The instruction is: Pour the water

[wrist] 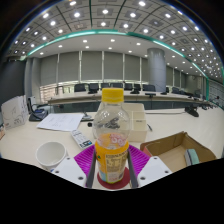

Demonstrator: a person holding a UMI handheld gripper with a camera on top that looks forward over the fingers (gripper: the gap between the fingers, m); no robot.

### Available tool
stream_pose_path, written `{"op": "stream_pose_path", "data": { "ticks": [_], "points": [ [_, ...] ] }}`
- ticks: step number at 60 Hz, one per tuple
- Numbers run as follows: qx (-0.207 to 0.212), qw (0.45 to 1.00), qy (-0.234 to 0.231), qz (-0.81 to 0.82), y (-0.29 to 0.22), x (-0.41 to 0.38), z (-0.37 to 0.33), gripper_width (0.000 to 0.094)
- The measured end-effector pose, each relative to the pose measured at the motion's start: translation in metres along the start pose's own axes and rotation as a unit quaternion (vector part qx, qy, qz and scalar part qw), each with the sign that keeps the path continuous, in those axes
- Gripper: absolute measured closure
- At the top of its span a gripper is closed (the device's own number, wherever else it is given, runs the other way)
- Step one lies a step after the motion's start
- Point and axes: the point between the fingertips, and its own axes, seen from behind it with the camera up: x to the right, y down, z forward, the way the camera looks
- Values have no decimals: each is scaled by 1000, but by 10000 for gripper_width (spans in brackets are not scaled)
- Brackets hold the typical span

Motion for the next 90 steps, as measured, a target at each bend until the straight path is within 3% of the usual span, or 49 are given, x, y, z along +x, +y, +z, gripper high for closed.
{"op": "stream_pose_path", "data": {
  "ticks": [3, 7, 8, 10, 20, 32, 57, 69, 90],
  "points": [
    [-14, 1000, 8, 1, 4, 1, 1, 329],
    [-35, 999, 20, 5, 5, 3, -7, 76],
    [-40, 999, 24, 7, 7, 5, -5, 67],
    [-48, 998, 32, 11, 3, 4, -16, 101],
    [-62, 997, 54, -7, -18, -1, -56, 78],
    [-89, 993, 76, 13, -50, -46, -160, 72],
    [-118, 991, 60, -17, -68, -158, -383, 78],
    [-120, 991, 56, -35, -56, -171, -418, 79],
    [-117, 991, 51, -37, -60, -169, -421, 78]
  ]
}}
